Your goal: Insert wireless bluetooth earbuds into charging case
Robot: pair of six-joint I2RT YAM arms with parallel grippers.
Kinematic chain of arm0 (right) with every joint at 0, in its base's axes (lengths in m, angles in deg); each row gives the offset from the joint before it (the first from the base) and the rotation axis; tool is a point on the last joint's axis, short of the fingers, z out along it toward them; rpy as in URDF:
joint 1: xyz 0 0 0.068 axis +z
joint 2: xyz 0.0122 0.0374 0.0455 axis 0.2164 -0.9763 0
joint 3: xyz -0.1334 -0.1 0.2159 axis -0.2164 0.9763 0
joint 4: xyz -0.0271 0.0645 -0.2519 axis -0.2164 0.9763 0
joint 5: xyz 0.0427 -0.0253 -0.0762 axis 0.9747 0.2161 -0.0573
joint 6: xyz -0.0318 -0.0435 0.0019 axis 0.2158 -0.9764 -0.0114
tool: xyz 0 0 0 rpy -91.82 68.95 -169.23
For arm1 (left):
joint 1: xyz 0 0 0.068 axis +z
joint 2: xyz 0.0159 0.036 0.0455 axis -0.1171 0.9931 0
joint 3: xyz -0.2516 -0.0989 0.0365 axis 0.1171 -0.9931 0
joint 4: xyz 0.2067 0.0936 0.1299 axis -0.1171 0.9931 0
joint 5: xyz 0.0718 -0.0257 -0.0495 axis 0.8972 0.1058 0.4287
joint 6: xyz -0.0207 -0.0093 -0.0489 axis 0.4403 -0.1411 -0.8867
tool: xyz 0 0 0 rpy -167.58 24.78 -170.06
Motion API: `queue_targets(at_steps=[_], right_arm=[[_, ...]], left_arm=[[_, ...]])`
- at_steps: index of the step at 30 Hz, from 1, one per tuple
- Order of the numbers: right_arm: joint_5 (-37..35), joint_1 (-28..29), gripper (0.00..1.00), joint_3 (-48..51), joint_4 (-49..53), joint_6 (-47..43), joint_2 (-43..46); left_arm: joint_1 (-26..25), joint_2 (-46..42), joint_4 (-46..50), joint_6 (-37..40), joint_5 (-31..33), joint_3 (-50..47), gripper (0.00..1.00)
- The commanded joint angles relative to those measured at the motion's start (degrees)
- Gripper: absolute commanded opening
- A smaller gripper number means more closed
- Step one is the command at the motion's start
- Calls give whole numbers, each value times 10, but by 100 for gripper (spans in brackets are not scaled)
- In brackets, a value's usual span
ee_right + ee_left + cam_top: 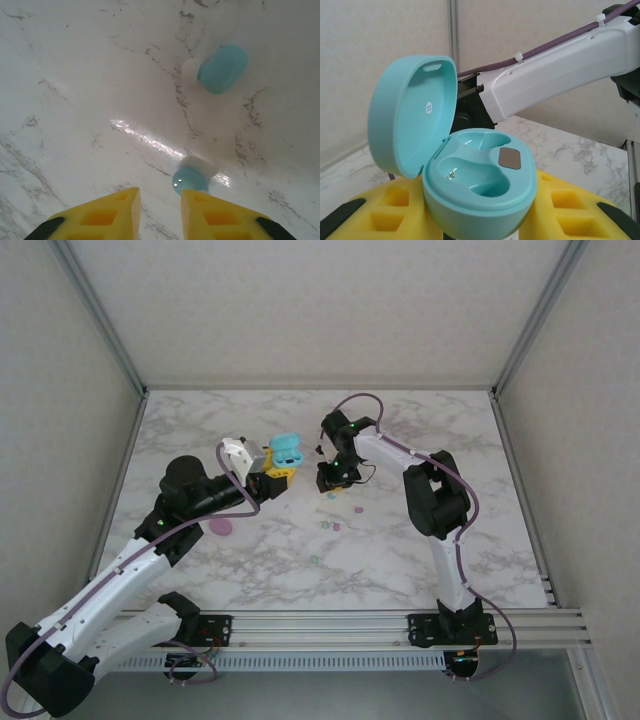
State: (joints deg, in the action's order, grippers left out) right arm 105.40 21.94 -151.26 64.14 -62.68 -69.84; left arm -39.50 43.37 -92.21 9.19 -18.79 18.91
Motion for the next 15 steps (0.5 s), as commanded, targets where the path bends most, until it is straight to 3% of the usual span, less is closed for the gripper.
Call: queue_targets(at_steps=[1,15], right_arm=[[-14,6,28,-10,16,-8,-10],[-32,-2,28,-10,1,4,-27]], left_arm=[[5,-11,-1,4,4,14,30],[5,-7,0,3,5,17,30]])
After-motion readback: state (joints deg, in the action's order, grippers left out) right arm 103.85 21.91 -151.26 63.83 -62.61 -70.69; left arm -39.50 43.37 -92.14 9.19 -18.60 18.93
